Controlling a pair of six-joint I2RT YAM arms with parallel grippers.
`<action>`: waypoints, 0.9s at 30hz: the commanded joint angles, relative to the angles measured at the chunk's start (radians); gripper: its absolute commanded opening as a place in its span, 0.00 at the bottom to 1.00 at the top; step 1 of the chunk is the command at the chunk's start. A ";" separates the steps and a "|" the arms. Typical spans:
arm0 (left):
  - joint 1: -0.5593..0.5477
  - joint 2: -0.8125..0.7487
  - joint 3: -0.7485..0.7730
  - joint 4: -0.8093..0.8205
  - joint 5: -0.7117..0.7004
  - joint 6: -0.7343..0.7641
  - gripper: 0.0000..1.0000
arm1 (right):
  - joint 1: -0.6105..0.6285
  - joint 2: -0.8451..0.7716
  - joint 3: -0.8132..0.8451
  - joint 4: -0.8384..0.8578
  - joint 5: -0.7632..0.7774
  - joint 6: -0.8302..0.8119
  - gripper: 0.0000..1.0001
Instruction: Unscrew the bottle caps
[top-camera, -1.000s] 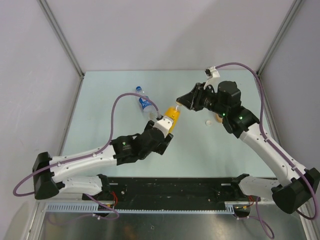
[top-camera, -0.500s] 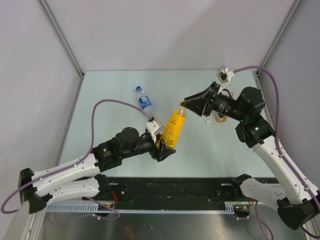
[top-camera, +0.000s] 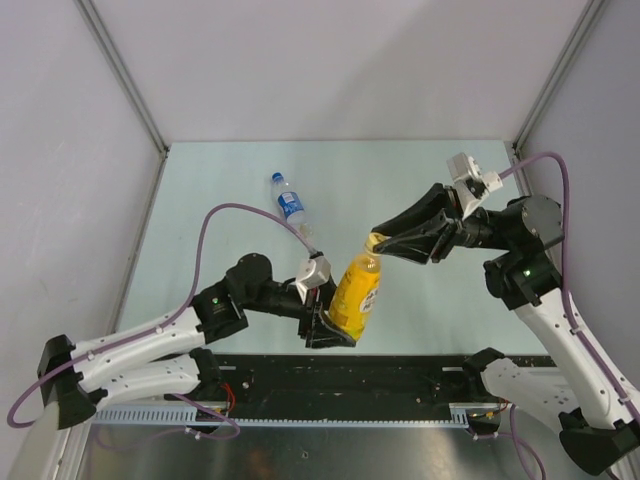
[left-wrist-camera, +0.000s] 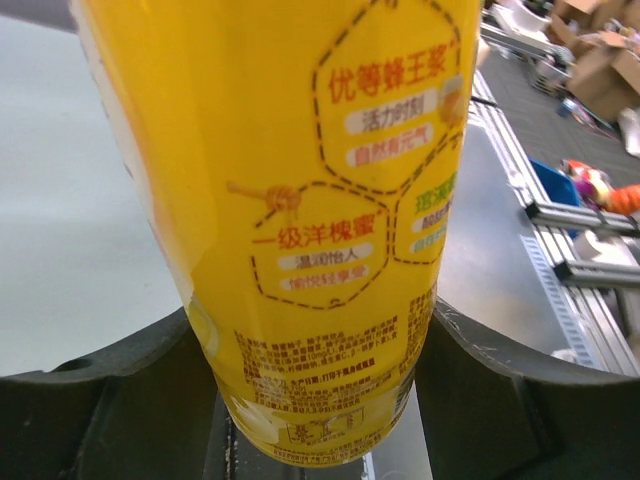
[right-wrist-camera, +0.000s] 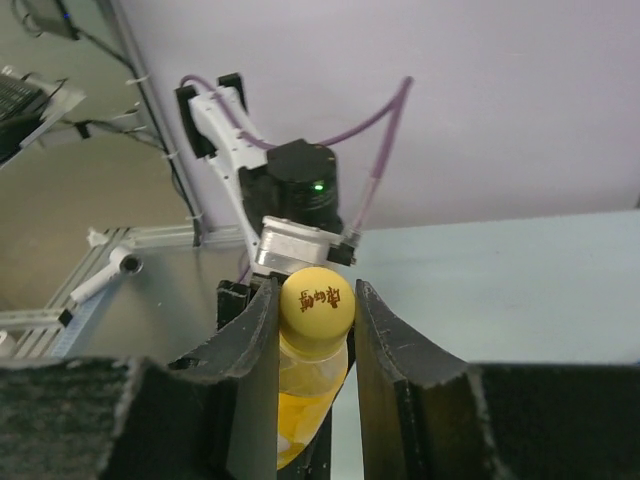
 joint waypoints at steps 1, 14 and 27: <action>-0.018 0.020 0.066 0.129 0.312 0.066 0.00 | -0.016 -0.009 -0.020 0.099 -0.035 -0.014 0.00; -0.008 0.012 0.041 0.129 0.287 0.053 0.00 | -0.017 -0.083 -0.029 0.136 0.048 -0.044 0.00; -0.008 0.032 0.043 0.128 0.371 0.040 0.00 | -0.019 -0.059 -0.033 0.207 0.039 0.000 0.00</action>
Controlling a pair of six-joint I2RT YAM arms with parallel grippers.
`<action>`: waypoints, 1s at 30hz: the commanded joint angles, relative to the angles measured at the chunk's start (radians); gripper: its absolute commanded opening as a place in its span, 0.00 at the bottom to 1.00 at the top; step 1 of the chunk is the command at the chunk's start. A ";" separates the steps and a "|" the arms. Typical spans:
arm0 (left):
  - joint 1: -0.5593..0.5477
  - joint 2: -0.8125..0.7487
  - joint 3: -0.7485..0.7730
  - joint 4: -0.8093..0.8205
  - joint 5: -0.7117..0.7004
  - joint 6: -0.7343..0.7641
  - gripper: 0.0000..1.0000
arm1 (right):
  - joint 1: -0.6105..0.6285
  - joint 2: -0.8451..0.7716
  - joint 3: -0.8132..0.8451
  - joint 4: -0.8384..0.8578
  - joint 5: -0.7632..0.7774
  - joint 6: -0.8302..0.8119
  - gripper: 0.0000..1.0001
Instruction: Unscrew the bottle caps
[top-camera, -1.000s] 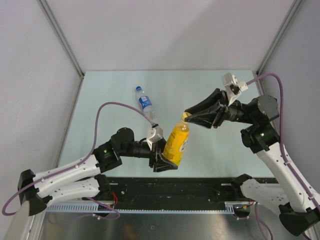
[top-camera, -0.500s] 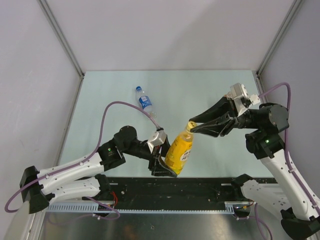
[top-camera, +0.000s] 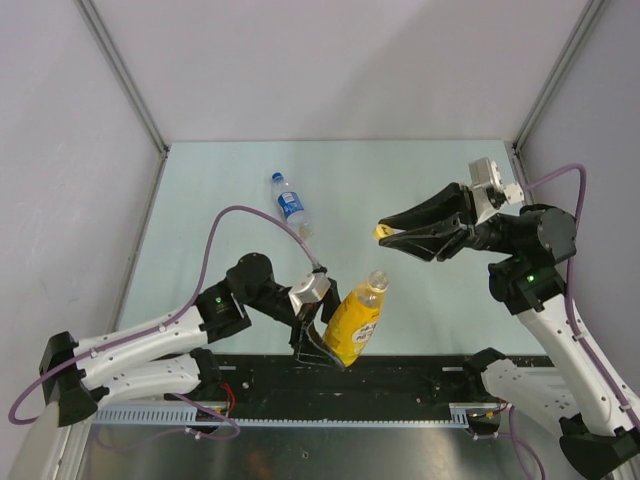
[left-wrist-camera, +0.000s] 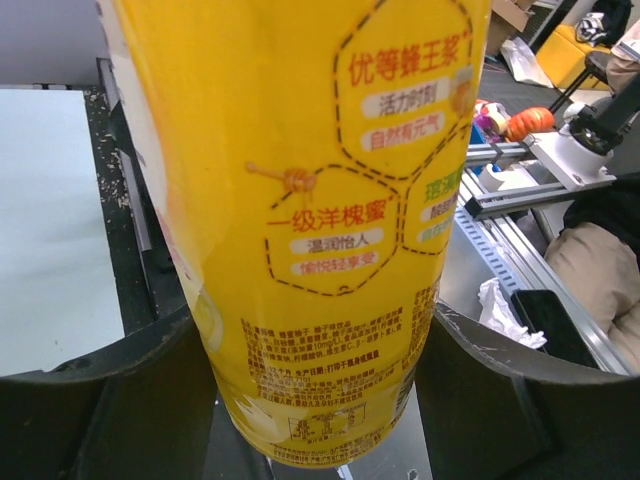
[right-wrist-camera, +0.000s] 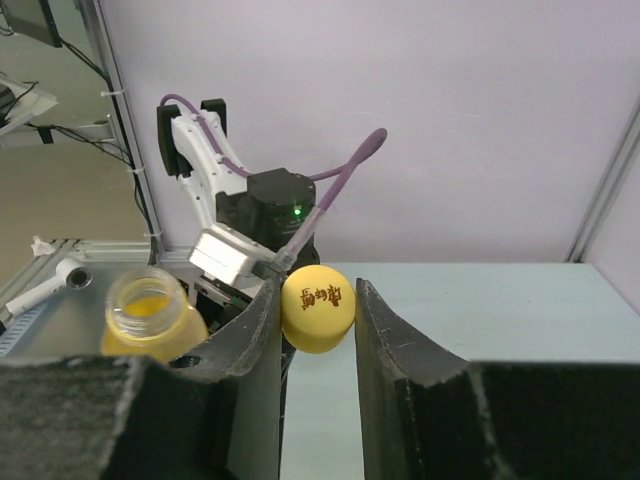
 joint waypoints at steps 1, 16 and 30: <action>-0.001 -0.006 0.027 0.047 0.062 0.021 0.00 | -0.004 0.009 0.000 0.049 0.036 0.010 0.00; 0.021 -0.125 -0.028 -0.070 -0.418 0.094 0.00 | -0.004 0.031 -0.023 -0.281 0.344 -0.177 0.00; 0.022 -0.181 -0.091 -0.166 -0.990 0.046 0.00 | 0.015 0.188 -0.335 -0.299 0.456 -0.214 0.00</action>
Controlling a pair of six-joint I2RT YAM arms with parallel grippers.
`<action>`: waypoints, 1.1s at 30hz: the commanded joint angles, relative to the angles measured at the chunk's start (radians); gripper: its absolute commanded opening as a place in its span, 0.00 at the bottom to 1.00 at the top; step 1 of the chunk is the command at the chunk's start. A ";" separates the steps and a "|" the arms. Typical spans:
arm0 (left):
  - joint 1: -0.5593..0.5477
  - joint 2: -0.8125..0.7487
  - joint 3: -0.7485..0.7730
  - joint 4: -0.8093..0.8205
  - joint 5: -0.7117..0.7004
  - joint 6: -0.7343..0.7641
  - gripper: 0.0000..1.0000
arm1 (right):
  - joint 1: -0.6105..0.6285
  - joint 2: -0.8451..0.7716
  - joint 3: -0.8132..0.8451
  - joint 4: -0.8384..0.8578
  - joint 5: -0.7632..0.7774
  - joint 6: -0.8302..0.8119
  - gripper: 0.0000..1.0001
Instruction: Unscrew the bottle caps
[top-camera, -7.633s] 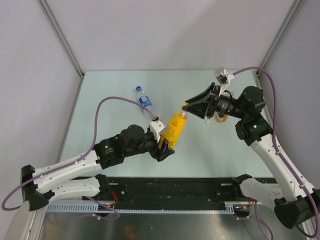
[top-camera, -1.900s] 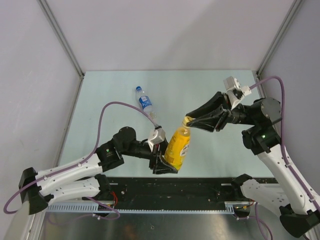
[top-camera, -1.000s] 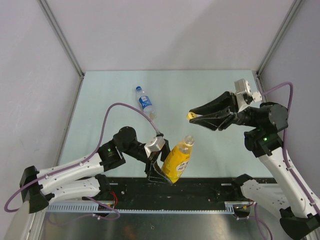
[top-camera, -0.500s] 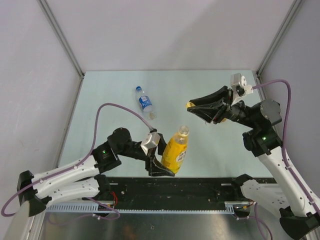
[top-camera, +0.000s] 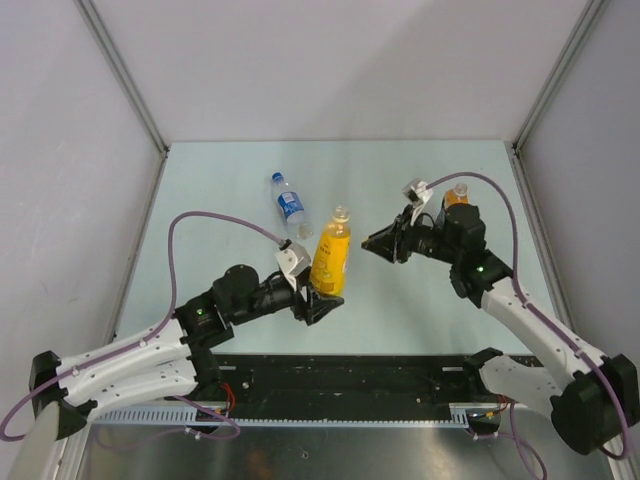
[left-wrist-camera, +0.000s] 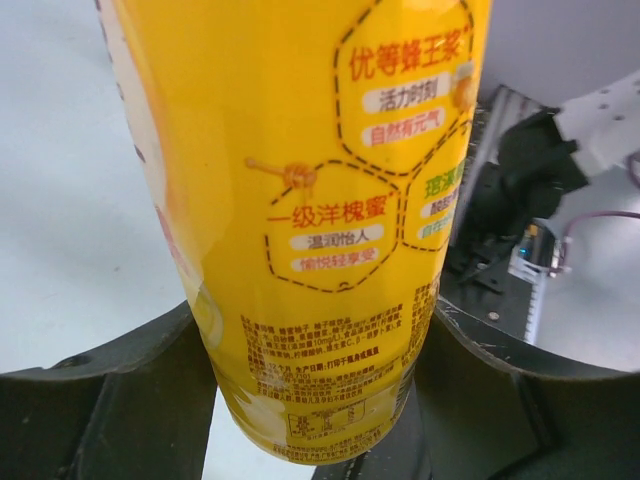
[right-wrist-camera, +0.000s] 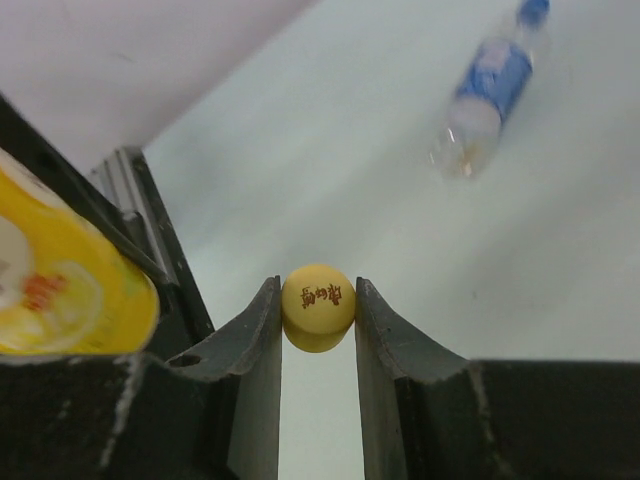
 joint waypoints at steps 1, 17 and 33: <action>0.006 -0.015 -0.004 0.000 -0.179 -0.014 0.00 | 0.030 0.070 -0.050 -0.028 0.084 -0.055 0.00; 0.010 0.050 0.013 -0.089 -0.299 -0.029 0.00 | 0.124 0.467 -0.081 -0.157 0.366 -0.054 0.19; 0.012 0.096 0.031 -0.120 -0.283 -0.033 0.00 | 0.123 0.196 -0.070 -0.156 0.345 -0.001 0.95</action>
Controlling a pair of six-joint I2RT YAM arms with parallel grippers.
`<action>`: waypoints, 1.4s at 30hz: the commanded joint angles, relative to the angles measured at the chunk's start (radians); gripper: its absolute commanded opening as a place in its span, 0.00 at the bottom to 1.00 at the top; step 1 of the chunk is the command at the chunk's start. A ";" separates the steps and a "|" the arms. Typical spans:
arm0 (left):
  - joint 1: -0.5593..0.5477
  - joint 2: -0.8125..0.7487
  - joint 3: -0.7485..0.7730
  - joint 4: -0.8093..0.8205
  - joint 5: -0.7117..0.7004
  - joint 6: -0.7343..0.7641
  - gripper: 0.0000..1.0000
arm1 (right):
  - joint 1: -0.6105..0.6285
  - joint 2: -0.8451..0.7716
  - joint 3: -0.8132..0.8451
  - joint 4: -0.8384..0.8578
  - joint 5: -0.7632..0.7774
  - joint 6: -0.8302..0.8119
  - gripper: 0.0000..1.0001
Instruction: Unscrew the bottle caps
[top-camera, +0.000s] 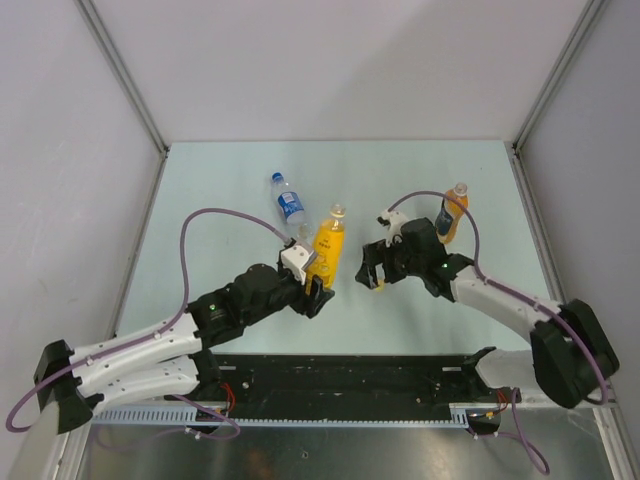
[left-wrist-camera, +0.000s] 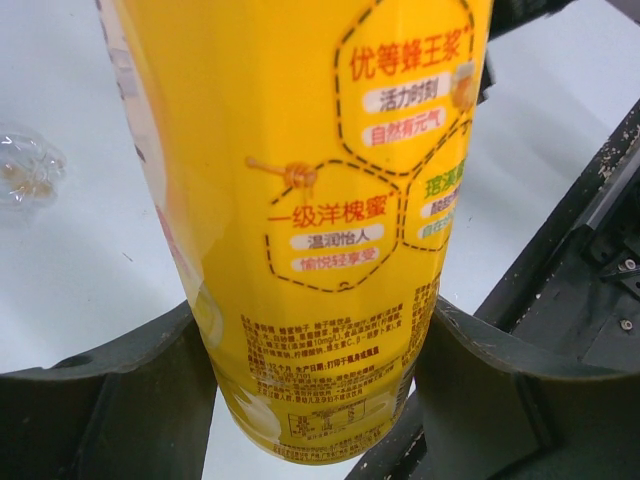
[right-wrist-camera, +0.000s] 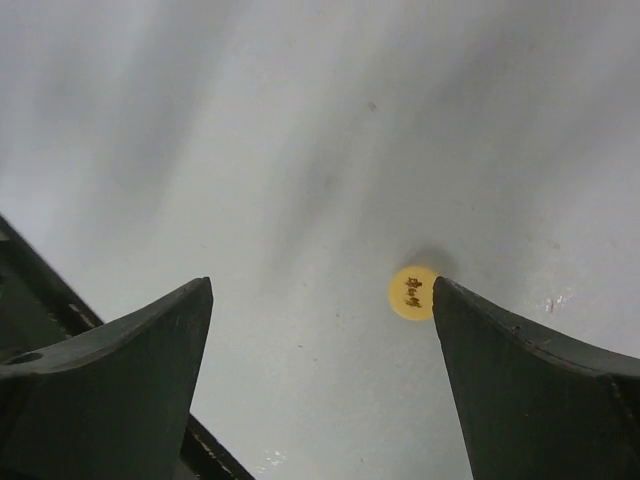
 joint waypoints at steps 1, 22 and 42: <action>0.007 0.008 0.041 0.005 0.003 -0.017 0.00 | 0.002 -0.150 0.019 0.036 -0.037 0.036 0.96; 0.006 0.067 0.113 -0.018 0.121 -0.016 0.00 | -0.116 -0.360 0.170 0.576 -0.424 0.503 0.95; 0.005 0.083 0.139 -0.022 0.173 -0.014 0.00 | -0.031 -0.246 0.247 0.470 -0.358 0.437 0.41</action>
